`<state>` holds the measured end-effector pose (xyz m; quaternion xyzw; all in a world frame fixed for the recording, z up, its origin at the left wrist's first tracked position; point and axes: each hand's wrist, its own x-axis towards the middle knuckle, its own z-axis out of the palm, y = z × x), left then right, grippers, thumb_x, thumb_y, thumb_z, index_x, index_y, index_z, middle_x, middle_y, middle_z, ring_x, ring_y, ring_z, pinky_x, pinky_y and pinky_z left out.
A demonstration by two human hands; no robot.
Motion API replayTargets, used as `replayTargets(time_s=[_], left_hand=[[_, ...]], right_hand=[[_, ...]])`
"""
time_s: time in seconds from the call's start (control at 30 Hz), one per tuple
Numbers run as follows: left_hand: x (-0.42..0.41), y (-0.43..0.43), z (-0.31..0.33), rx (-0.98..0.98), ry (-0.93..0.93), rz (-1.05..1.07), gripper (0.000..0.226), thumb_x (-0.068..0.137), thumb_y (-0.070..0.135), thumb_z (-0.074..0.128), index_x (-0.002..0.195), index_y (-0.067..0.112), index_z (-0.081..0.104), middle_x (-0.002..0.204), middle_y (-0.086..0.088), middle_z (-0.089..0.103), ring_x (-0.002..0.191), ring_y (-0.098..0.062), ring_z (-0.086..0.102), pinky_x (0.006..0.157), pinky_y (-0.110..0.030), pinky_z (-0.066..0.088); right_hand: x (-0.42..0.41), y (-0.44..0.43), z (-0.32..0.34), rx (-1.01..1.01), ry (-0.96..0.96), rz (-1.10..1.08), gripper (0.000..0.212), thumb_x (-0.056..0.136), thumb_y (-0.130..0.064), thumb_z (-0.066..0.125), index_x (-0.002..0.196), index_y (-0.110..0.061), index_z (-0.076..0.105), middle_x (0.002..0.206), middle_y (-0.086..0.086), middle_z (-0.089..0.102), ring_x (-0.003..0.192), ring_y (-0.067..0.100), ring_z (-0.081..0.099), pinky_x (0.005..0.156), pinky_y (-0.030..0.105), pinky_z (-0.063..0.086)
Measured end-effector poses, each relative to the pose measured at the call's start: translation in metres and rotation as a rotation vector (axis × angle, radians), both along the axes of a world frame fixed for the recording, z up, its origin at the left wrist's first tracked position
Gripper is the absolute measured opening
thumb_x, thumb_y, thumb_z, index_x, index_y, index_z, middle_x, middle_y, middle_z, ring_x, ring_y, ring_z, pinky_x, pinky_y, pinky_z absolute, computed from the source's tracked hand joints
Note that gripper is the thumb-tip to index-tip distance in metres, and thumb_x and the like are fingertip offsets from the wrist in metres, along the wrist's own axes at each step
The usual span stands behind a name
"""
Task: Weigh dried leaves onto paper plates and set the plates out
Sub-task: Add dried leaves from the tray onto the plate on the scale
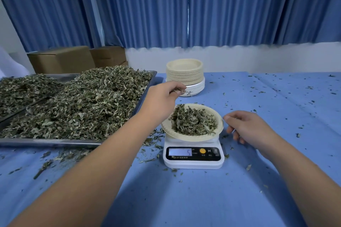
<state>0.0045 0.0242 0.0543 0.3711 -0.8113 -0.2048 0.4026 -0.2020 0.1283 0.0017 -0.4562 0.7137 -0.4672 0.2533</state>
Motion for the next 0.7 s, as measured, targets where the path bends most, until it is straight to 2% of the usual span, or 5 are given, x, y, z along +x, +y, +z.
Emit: replayTargets(time_s=[0.1, 0.2, 0.37, 0.6, 0.7], left_hand=[[0.005, 0.000, -0.004, 0.062, 0.095, -0.009, 0.025, 0.099, 0.006, 0.048, 0.102, 0.023, 0.067, 0.080, 0.019, 0.067, 0.049, 0.001, 0.048, 0.049, -0.012, 0.041], [0.012, 0.000, -0.006, 0.095, 0.182, 0.015, 0.027, 0.099, 0.003, 0.045, 0.101, 0.020, 0.067, 0.056, 0.027, 0.060, 0.041, 0.001, 0.045, 0.041, -0.008, 0.032], [0.038, -0.004, -0.020, 0.137, 0.283, 0.169, 0.035, 0.100, 0.002, 0.041, 0.093, 0.025, 0.066, 0.089, 0.006, 0.067, 0.039, 0.002, 0.044, 0.037, -0.010, 0.028], [0.098, -0.026, -0.022, 0.155, 0.023, 0.445, 0.029, 0.100, 0.011, 0.044, 0.093, 0.030, 0.065, 0.081, 0.002, 0.063, 0.043, -0.011, 0.043, 0.033, -0.019, 0.031], [0.115, -0.029, -0.020, 0.154, -0.187, 0.541, 0.012, 0.097, 0.022, 0.052, 0.101, 0.026, 0.062, 0.098, -0.005, 0.062, 0.055, -0.018, 0.055, 0.046, -0.025, 0.039]], right_hand=[[0.001, 0.001, 0.001, 0.005, 0.009, -0.002, 0.015, 0.095, -0.026, 0.055, 0.090, -0.017, 0.066, 0.067, -0.002, 0.064, 0.046, 0.012, 0.049, 0.049, 0.029, 0.041], [0.000, 0.002, 0.001, 0.007, 0.010, -0.006, 0.016, 0.095, -0.026, 0.055, 0.091, -0.016, 0.066, 0.068, -0.001, 0.064, 0.047, 0.013, 0.049, 0.049, 0.029, 0.040], [0.000, 0.002, 0.000, 0.020, -0.002, -0.005, 0.016, 0.094, -0.027, 0.056, 0.091, -0.016, 0.067, 0.067, -0.002, 0.064, 0.046, 0.012, 0.049, 0.047, 0.027, 0.041], [-0.004, 0.001, -0.002, 0.012, -0.006, -0.013, 0.017, 0.093, -0.028, 0.057, 0.088, -0.018, 0.069, 0.058, -0.008, 0.063, 0.042, 0.011, 0.048, 0.045, 0.027, 0.039], [-0.003, 0.000, -0.003, 0.018, -0.005, -0.016, 0.017, 0.094, -0.029, 0.057, 0.089, -0.018, 0.069, 0.060, -0.007, 0.064, 0.045, 0.014, 0.048, 0.048, 0.029, 0.039]])
